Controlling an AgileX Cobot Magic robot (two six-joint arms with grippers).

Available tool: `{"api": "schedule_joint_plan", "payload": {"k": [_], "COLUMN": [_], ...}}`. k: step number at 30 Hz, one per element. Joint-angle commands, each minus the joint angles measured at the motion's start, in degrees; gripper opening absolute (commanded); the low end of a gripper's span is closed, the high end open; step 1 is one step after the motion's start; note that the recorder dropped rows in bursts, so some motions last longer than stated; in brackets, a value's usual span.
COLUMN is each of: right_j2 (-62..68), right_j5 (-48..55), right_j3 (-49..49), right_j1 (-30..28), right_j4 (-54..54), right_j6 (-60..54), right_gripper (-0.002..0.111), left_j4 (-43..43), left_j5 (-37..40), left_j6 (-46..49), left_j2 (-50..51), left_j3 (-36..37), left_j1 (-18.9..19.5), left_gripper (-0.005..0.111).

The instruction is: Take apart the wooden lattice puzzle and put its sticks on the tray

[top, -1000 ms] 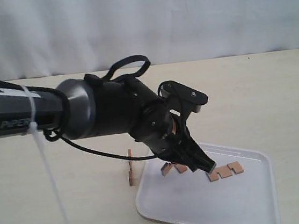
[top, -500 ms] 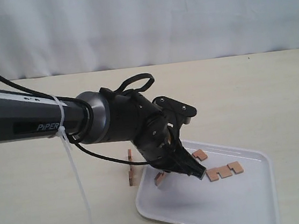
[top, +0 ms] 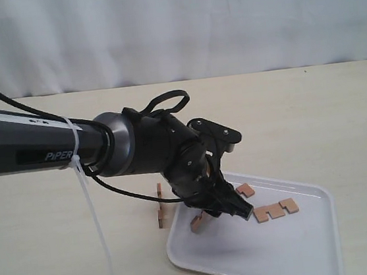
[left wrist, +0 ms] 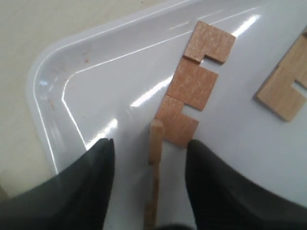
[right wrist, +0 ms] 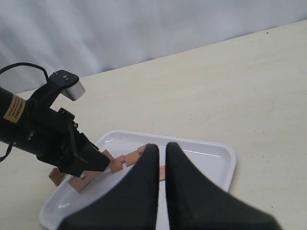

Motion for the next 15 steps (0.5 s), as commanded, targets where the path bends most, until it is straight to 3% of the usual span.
{"api": "schedule_joint_plan", "payload": {"k": [1,9,15], "right_j2": [-0.31,-0.31,-0.31], "right_j5": [-0.14,-0.14,-0.14], "right_j3": [0.04,0.04,0.04], "right_j1": [0.17,0.17,0.17], "right_j4": [0.05,0.05,0.05], "right_j6": [-0.37,-0.37,-0.37], "right_gripper": [0.005,0.005,0.005], "left_j4": [2.33,9.98,10.72], "left_j5": [-0.25,7.55,12.78], "left_j6": [-0.38,-0.63,-2.51], "left_j2": [-1.2,-10.23,-12.66], "left_j3": [-0.42,-0.42,-0.42], "left_j1": [0.02,0.14,2.59], "left_gripper": [0.049,0.049,0.049]}}
